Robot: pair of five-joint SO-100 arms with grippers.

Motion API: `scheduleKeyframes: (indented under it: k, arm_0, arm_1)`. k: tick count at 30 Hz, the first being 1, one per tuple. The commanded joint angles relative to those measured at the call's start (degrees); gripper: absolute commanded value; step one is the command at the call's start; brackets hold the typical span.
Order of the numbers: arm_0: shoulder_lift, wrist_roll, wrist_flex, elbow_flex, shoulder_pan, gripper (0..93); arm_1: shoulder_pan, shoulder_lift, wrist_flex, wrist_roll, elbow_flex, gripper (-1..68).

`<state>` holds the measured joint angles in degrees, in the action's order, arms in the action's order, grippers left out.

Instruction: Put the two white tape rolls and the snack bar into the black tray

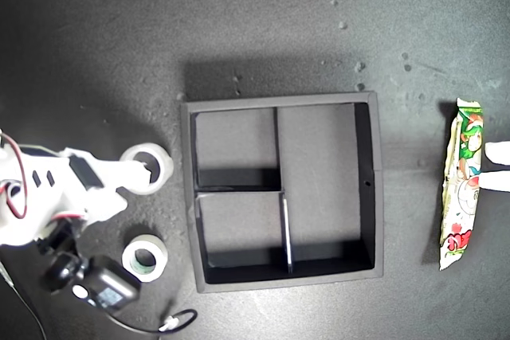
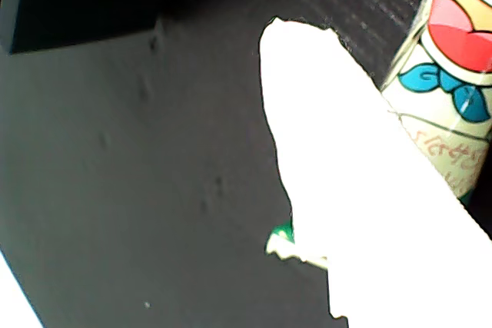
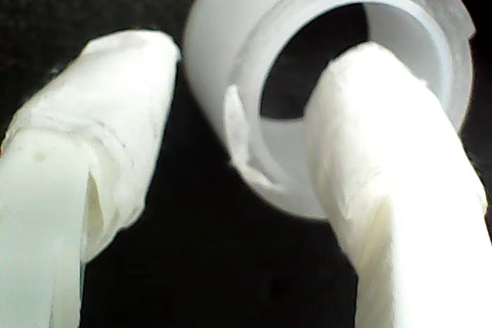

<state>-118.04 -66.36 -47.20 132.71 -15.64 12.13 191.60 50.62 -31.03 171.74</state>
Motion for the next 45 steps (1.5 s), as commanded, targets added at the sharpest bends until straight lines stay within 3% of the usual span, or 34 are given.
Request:
scheduleKeyframes:
  k: [1,8,16,22,28,34,45]
  arm_0:
    - [3.96,-1.05,0.88,-3.78,0.70,14.2]
    - [12.92,-1.76,1.32,-7.47,2.90,13.1]
    - [11.95,-2.20,1.41,-7.38,5.10,1.7]
    - [8.09,-3.16,2.20,-5.01,6.59,0.1]
    - [3.25,-3.25,1.76,-3.60,6.94,0.1]
    - [-1.76,-1.85,-2.72,-6.42,6.77,0.1]
    - [6.24,6.94,-16.44,-33.13,7.82,0.1]
  arm_1:
    - [1.23,-0.44,3.16,0.97,-3.78,36.2]
    - [2.46,-0.44,3.96,0.53,-1.14,37.5]
    - [0.88,-4.39,5.36,5.45,-6.42,39.4]
    - [1.49,-32.34,0.26,10.63,-24.35,39.7]
    - [-1.14,-60.73,15.38,10.63,-48.16,39.6]
    - [1.05,-72.16,22.24,5.27,-53.09,34.5]
    - [5.36,-85.87,20.83,-3.08,-52.21,32.4]
